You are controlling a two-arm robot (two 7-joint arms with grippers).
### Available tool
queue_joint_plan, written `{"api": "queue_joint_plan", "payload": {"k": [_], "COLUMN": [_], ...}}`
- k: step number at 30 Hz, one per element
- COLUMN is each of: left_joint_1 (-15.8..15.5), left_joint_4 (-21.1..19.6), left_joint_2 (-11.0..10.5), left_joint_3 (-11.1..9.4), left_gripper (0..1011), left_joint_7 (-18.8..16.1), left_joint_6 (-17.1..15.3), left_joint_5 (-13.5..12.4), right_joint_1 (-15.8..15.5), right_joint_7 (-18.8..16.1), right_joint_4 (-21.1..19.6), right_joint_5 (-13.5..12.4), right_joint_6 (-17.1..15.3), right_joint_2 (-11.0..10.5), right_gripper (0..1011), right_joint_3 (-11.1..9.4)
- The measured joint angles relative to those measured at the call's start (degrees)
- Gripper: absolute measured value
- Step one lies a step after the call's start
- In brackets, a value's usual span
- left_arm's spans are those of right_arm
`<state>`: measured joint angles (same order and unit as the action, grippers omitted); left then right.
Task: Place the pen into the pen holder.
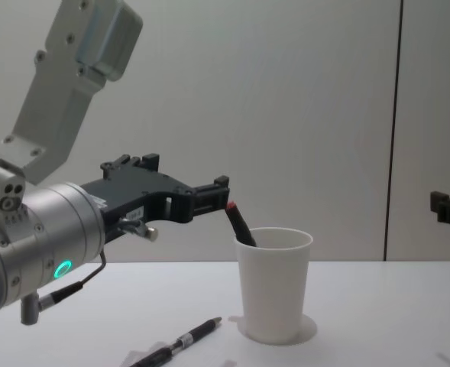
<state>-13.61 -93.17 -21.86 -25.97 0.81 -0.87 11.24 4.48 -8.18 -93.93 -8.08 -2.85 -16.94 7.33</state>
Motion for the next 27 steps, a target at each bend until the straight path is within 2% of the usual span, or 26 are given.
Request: {"api": "queue_joint_plan", "payload": {"k": [15, 19, 27], "left_joint_1": [-0.8, -1.3, -2.0], "left_joint_4": [-0.2, -0.5, -0.9], "left_joint_2": [-0.5, -1.0, -2.1], "left_joint_3": [0.8, 1.4, 2.5], "left_gripper": [1004, 1004, 1004], "left_joint_7": [3.3, 5.3, 8.5], "left_joint_6": [-1.7, -2.7, -4.8], "left_joint_5": [-2.0, -2.9, -3.1], "right_joint_1": [0.1, 0.1, 0.2], "right_joint_7": [-0.2, -0.2, -0.2], "right_joint_4": [0.1, 0.2, 0.2], "right_joint_5": [-0.1, -0.2, -0.2], "right_joint_6": [-0.2, -0.2, -0.2], "right_joint_2": [-0.1, -0.1, -0.1], "right_gripper": [1002, 1002, 1002], "right_joint_3": [-0.1, -0.1, -0.2]}}
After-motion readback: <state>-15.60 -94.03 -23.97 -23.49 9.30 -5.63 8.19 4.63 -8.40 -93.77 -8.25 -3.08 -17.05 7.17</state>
